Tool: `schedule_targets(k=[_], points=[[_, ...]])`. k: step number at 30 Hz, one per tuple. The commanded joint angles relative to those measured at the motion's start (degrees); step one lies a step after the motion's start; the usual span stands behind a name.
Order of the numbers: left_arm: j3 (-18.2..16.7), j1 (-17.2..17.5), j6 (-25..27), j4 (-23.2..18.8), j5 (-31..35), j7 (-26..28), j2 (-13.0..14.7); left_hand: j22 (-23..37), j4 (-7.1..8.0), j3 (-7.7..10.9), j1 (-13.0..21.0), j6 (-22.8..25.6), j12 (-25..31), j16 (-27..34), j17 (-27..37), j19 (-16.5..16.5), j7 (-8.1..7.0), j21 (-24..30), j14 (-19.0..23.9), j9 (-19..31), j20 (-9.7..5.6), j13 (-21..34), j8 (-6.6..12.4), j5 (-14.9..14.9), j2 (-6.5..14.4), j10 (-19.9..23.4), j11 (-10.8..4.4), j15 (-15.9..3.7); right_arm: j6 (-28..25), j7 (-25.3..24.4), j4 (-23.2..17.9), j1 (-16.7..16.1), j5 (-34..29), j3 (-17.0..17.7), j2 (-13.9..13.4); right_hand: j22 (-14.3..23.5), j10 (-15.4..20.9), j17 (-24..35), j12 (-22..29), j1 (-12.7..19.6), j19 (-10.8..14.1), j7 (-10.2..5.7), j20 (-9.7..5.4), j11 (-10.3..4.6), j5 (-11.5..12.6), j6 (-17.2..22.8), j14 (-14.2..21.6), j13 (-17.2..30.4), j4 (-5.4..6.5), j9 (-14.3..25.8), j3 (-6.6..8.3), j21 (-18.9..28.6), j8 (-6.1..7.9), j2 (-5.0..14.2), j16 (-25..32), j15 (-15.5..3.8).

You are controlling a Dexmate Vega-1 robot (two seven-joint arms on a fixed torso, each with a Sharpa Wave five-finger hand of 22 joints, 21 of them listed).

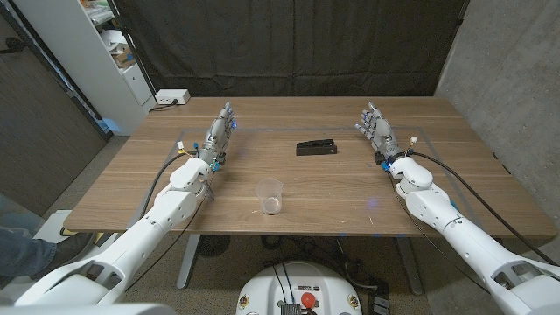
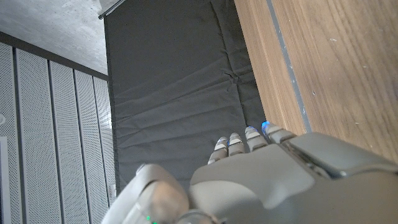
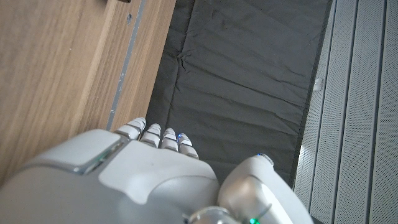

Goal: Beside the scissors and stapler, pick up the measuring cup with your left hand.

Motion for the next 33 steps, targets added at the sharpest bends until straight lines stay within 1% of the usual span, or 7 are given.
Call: schedule_targets(k=[1,5,10,13,15,20,33], points=[[0.45,-0.96,0.84,0.6,0.22,-0.78,0.01,0.17,0.06,0.35,0.57,-0.43,0.35,0.25,0.1,-3.93,0.0,0.26,-2.57,0.12,0.16,0.31,0.36,0.28,0.09,-1.7,-0.08,-0.01,0.57,-0.85,-0.21,-0.69,0.12,0.54,0.01,0.25,0.23,0.16,0.31,0.43,0.36,0.51,0.09,0.69,0.39,0.05,0.21,0.2,-0.02,0.21,0.29,0.37,0.37,-0.08,0.37,0.57],[0.59,-1.24,1.14,0.48,0.66,-0.68,0.34,0.17,0.05,0.35,0.58,-0.36,0.39,0.3,0.1,-4.01,-0.05,0.23,-2.43,0.12,0.23,0.31,0.39,0.3,0.14,-1.58,-0.05,-0.06,0.76,-0.96,-0.49,-1.13,0.25,0.8,-0.2,0.25,0.27,0.11,0.28,0.41,0.41,0.78,0.11,0.63,0.49,0.35,0.25,0.2,-0.03,0.21,0.24,0.38,0.45,-0.09,0.36,0.62],[0.49,-0.79,1.85,-1.32,1.63,1.63,0.72,0.19,-0.02,0.38,0.67,-0.01,0.48,0.4,0.08,-4.82,-0.25,-0.03,-2.03,0.13,0.93,0.32,0.5,0.33,0.33,-1.31,-0.18,-0.21,0.72,-1.32,-1.09,-1.65,0.29,1.0,-0.43,0.25,0.39,0.07,0.29,0.39,0.49,0.74,0.1,0.61,0.58,0.38,0.36,0.19,-0.05,0.2,0.18,0.4,0.42,-0.1,0.37,0.66],[0.61,-0.96,1.39,-1.38,1.61,0.18,1.21,0.19,-0.07,0.41,0.74,0.27,0.57,0.5,0.07,-4.73,-0.3,0.05,-1.71,0.13,1.1,0.33,0.6,0.34,0.43,-1.05,-0.11,-0.31,0.79,-1.57,-1.49,-2.02,0.2,1.08,-0.57,0.26,0.48,0.04,0.3,0.38,0.5,0.73,0.14,0.66,0.63,0.39,0.42,0.19,-0.06,0.2,0.14,0.4,0.4,-0.11,0.39,0.67],[0.65,-0.32,1.18,-2.63,2.25,0.17,2.07,0.19,-0.1,0.44,0.79,0.37,0.61,0.5,0.07,-4.71,-0.35,0.07,-1.67,0.13,1.12,0.33,0.63,0.34,0.48,-0.91,-0.12,-0.31,0.73,-1.93,-1.84,-2.31,0.18,1.2,-0.69,0.26,0.52,0.03,0.3,0.37,0.51,0.72,0.16,0.66,0.66,0.42,0.48,0.19,-0.07,0.2,0.12,0.4,0.4,-0.11,0.4,0.67],[0.19,1.36,0.51,-4.67,3.02,1.6,2.86,0.2,-0.24,0.53,1.02,0.92,0.78,0.61,0.06,-4.63,-0.62,0.15,-1.19,0.14,1.31,0.35,0.81,0.35,0.66,-0.43,-0.11,-0.29,0.79,-2.4,-2.59,-2.95,-0.05,1.38,-1.09,0.26,0.55,0.0,0.28,0.37,0.56,0.63,0.18,0.78,0.73,0.6,0.55,0.19,-0.09,0.2,0.09,0.41,0.44,-0.12,0.41,0.71],[-0.48,4.08,-1.27,-6.96,3.86,1.6,4.63,0.2,-0.7,0.76,1.67,2.1,0.94,0.63,0.03,-4.52,-0.75,0.25,-0.68,0.18,2.03,0.39,1.13,0.34,0.97,0.22,-0.45,-0.42,1.51,-3.79,-4.8,-5.18,-0.15,2.15,-1.66,0.26,0.64,-0.1,0.22,0.42,0.64,0.56,0.19,0.73,0.97,0.78,0.71,0.19,-0.18,0.19,-0.03,0.41,0.41,-0.16,0.4,0.63]])
